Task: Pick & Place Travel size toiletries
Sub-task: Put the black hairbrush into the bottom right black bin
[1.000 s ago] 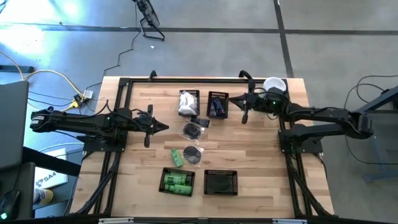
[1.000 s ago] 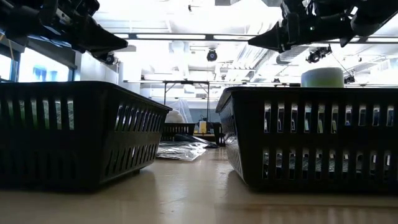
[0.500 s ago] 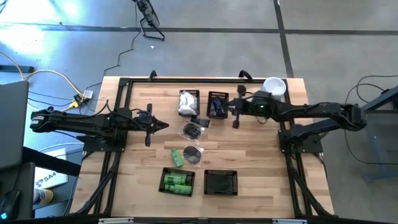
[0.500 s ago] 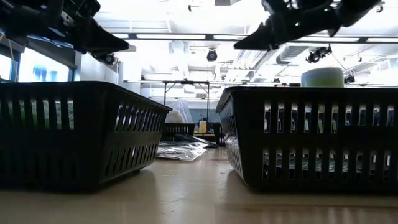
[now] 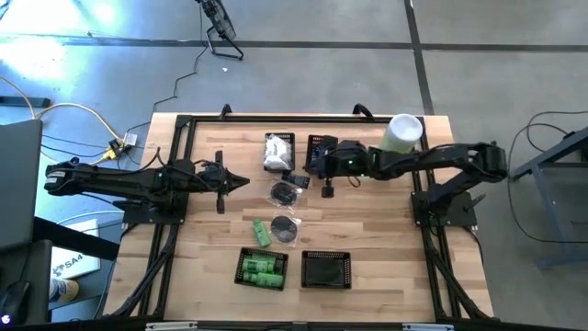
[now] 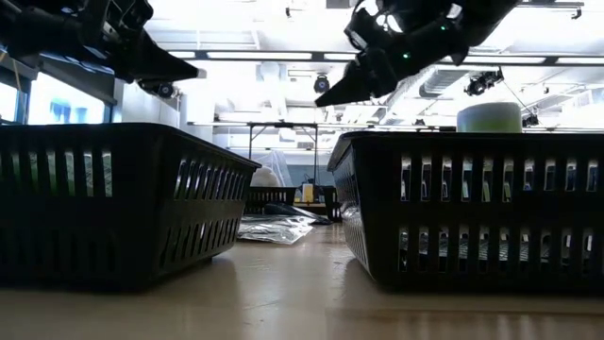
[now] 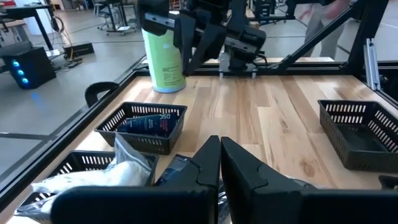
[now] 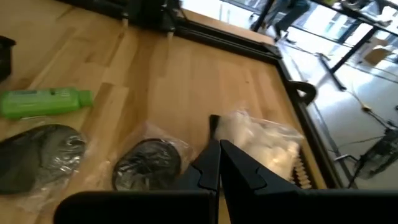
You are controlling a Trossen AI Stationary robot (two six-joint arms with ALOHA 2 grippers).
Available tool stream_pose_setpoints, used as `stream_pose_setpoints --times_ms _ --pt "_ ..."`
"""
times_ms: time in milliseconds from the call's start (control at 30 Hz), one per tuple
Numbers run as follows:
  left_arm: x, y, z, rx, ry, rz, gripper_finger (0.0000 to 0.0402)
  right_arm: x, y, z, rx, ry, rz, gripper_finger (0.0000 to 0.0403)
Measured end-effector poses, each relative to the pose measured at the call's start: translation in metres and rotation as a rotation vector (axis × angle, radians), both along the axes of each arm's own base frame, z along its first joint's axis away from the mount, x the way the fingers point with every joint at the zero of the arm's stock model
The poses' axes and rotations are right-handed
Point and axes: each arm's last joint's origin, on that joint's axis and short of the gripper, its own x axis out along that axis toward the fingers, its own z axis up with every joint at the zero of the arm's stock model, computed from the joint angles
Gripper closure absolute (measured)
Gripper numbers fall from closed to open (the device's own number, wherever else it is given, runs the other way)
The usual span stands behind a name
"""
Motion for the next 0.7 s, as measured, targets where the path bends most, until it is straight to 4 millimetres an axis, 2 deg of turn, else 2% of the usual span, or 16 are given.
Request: stream_pose_setpoints --times_ms 233,700 --pt "0.0 0.0 0.0 -0.012 -0.002 0.0 0.0391 0.013 0.007 -0.004 0.048 0.055 0.093 0.0399" --pt "0.002 0.0 -0.002 -0.119 -0.002 0.011 0.0391 0.01 0.008 -0.018 0.172 0.166 0.143 0.0399"
